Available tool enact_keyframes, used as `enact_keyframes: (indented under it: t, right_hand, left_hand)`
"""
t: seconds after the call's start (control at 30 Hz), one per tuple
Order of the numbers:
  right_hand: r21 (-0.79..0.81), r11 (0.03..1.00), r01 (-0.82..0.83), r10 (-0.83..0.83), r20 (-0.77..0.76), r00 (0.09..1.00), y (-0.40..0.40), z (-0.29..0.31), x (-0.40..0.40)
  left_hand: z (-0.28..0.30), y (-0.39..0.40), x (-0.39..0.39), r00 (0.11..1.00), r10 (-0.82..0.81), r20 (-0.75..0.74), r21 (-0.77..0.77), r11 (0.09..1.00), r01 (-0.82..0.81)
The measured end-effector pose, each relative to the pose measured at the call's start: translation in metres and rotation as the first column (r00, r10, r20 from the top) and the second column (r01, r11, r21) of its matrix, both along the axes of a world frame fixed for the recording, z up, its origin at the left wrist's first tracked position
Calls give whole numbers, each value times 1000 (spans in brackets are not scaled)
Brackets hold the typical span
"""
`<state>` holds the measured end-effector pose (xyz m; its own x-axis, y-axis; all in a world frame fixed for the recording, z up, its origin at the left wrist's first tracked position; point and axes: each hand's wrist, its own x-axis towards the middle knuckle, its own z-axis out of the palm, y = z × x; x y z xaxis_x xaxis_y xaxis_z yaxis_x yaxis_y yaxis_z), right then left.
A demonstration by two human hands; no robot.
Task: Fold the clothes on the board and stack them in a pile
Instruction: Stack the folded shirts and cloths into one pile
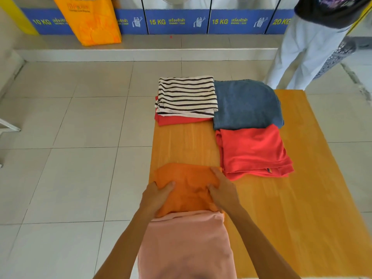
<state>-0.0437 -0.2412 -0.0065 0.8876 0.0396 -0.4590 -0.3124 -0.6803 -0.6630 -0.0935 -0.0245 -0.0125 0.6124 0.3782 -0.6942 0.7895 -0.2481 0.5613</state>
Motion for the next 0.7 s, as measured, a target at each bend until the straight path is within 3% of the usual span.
enact_keyframes:
  t: [0.17, 0.37, 0.7]
  right_hand:
    - [-26, 1000, -4, 9, 175, 984, -2, 18, 31]
    - [60, 998, -4, -20, 396, 918, 12, 52, 121]
    - [164, 985, -60, -27, 482, 876, 46, 71, 313]
  left_hand:
    - [26, 22, 28, 991, 77, 108, -141, 988, -61]
    - [58, 42, 117, 952, 88, 292, -141, 989, -48]
    - [83, 79, 305, 864, 53, 501, -66, 998, -22]
